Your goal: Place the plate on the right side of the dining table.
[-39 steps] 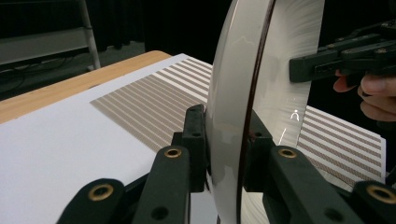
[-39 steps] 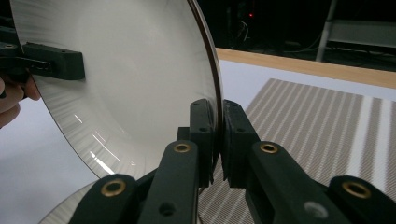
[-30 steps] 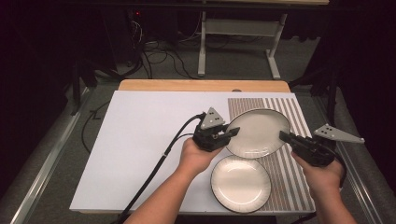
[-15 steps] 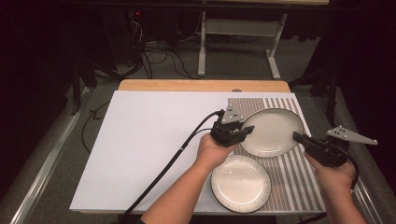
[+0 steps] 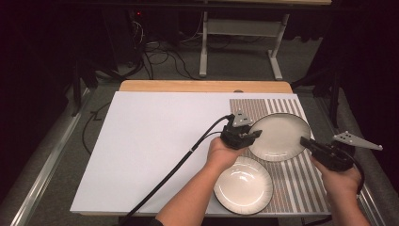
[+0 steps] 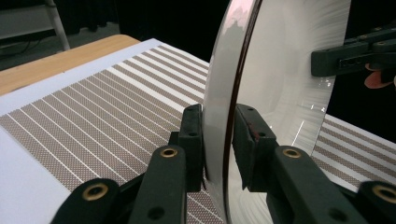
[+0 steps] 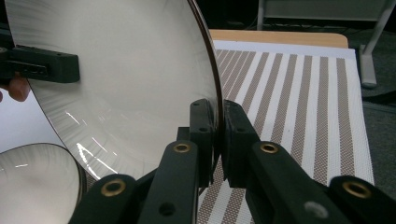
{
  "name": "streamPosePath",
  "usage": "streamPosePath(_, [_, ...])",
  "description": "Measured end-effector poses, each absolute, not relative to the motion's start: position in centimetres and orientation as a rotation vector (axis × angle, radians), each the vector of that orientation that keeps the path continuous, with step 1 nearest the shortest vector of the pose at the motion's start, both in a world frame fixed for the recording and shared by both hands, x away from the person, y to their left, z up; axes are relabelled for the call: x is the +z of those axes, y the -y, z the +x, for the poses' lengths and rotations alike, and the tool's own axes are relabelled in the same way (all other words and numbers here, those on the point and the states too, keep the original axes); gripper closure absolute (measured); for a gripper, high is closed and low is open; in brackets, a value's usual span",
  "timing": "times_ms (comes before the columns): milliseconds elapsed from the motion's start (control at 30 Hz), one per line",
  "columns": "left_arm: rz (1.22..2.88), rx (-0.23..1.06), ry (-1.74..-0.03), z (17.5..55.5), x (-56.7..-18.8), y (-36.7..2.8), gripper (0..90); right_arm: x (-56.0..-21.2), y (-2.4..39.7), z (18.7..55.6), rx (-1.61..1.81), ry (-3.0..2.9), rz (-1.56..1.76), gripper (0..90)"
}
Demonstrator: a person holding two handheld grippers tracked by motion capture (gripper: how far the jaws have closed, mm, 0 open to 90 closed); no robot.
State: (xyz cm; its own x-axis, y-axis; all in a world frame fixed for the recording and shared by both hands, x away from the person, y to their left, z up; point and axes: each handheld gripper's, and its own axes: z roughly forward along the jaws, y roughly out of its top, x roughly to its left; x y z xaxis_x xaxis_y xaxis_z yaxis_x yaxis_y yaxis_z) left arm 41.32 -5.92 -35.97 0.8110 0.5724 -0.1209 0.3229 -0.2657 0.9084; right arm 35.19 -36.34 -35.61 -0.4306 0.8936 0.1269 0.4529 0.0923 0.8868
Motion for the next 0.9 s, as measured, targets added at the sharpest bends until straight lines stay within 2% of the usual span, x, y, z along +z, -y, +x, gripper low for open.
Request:
streamPosePath(533, [1.928,0.227,-0.709,42.1,-38.1,7.1,72.0,-37.4,37.1,34.7,1.256,-1.934,1.379,87.4])
streamPosePath(900, [1.980,0.233,-0.712,41.6,-38.2,7.1,72.0,-38.1,37.0,33.9,1.240,-1.959,1.384,87.7])
